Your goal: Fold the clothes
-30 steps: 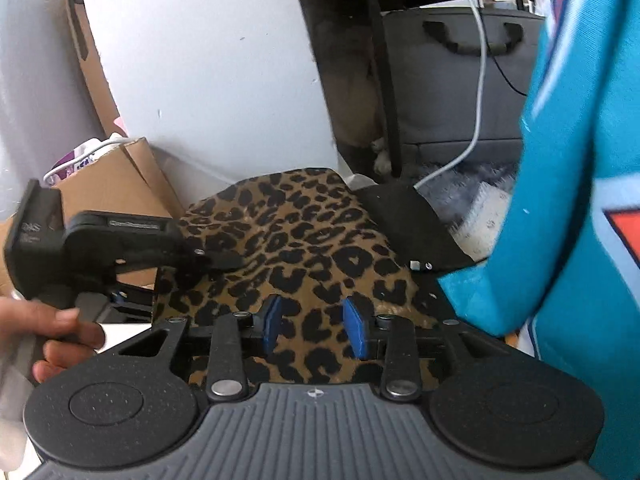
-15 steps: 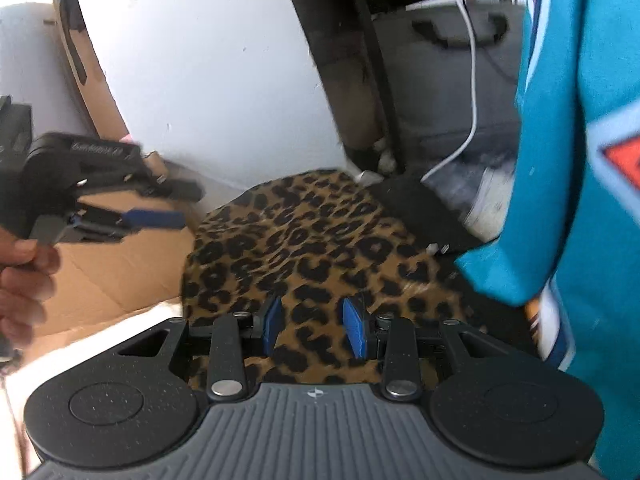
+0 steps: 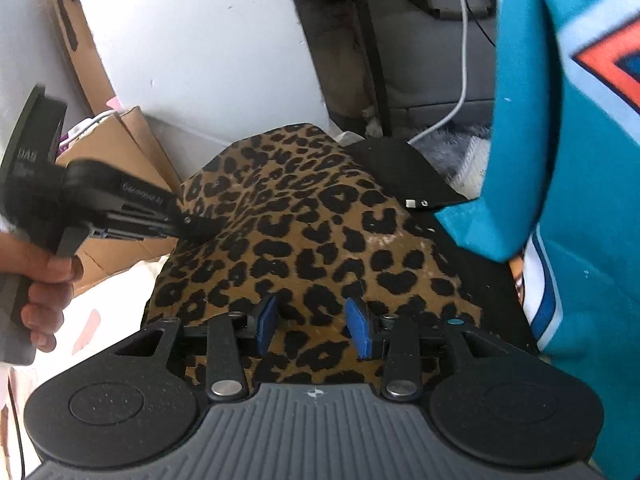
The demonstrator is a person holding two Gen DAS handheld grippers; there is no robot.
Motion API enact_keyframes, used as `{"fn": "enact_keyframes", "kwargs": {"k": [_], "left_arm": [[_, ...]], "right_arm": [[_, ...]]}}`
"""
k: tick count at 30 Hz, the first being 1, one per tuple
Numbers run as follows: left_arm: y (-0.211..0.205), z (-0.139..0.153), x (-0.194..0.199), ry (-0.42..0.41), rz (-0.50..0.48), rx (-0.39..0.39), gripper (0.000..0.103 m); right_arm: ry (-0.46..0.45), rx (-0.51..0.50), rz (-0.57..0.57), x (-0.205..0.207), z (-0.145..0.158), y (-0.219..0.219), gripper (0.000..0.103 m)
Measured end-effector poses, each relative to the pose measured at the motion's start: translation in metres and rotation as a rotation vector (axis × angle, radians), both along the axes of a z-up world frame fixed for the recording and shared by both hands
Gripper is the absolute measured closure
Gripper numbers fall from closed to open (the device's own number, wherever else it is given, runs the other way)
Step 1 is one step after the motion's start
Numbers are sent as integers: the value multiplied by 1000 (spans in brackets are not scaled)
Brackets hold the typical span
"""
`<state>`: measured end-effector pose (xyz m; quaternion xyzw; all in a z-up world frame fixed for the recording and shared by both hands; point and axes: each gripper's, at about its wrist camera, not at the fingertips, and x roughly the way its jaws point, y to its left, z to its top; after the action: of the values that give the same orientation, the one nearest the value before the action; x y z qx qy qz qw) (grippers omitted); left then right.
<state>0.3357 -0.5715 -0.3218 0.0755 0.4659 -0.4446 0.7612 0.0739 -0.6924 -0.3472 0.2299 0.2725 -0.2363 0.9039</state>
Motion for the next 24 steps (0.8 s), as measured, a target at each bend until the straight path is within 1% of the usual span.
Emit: {"fn": "enact_keyframes", "kwargs": {"k": [3,7,10,11,13,14,16,18,21,24], "left_arm": [[-3,5,-1,-43,-34,35,100],[-6,17,-6,-126,-106,85,100],[-4,30,-16,-140,-177,68,98],[-3,34,-19,-145,-201,62,96],[-1,39,-29,-151,-232,41,94],[1,39,-34,-158,-245,36,90],[1,32,-41,-168,-259,69,83],[3,23,-47,-175,-269,106,83],[13,11,-47,-157,-242,111,82],[19,6,-47,-152,-224,118,82]], "right_arm": [[8,-19,-15,-6,1,-3,58],[-13,-30,-58,-17,7,-11,58],[-22,-29,-72,-23,10,-19,58],[-20,-29,-73,-22,11,-20,58],[-17,-29,-76,-20,11,-22,58],[-12,-29,-72,-17,10,-22,58],[3,-30,-64,-11,8,-21,58],[25,-33,-54,-7,4,-19,58],[48,-41,-38,-10,-2,-15,58],[63,-52,-33,-18,-5,-14,58]]}}
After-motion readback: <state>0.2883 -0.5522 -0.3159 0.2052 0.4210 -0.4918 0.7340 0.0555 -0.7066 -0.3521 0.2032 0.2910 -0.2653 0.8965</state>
